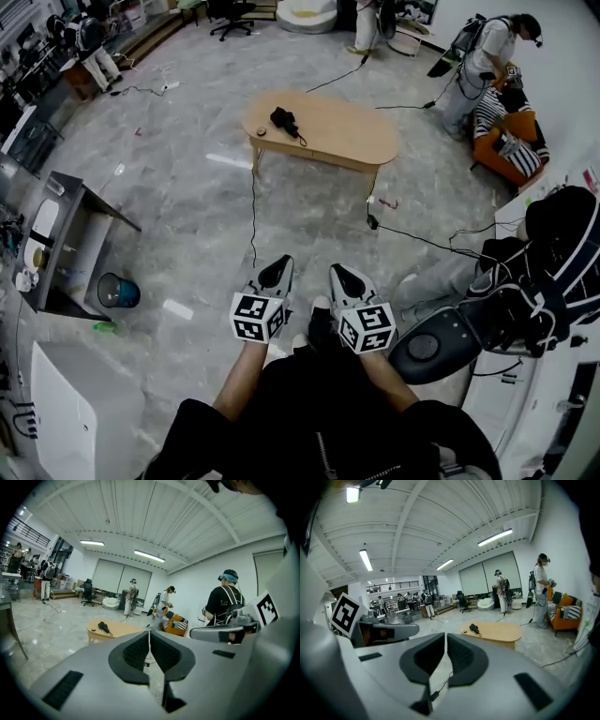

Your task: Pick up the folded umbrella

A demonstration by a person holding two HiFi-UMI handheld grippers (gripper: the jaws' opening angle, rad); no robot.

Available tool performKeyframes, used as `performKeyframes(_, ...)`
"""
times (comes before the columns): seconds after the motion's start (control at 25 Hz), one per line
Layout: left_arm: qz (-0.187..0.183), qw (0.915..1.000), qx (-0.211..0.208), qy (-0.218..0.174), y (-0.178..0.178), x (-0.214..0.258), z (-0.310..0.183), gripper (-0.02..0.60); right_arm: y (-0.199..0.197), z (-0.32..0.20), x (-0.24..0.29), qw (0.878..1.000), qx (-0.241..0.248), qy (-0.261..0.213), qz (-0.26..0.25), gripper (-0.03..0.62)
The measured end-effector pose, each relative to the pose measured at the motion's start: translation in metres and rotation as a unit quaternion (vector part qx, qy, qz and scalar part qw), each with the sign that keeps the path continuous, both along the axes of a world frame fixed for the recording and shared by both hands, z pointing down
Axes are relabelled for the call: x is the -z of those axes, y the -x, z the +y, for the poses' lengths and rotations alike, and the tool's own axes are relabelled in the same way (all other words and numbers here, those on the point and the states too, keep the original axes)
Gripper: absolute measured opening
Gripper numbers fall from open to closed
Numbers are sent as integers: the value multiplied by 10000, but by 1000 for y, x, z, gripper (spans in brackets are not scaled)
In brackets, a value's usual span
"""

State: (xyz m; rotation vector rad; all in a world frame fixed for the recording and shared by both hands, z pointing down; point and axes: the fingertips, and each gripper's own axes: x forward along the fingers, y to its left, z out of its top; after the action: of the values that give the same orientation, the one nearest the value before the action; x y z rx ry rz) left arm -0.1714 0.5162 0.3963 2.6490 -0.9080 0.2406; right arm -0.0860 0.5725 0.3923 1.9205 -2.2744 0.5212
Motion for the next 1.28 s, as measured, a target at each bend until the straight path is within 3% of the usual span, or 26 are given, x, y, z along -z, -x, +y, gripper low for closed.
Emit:
performKeyframes(0.36,-84,9999,-72,3,-23,-6,-31,20,-17,-39,-8,9999,0,-5,-113,12)
performKeyframes(0.84,-194,9996,130,128,-53,-11,-127,20,-42,-143,-8,9992,360,47,-154,14)
performKeyframes(1.28,-404,9987,270,138,-76,-10,-183,20,-64,-204,-10,9977,612,95,-282,14)
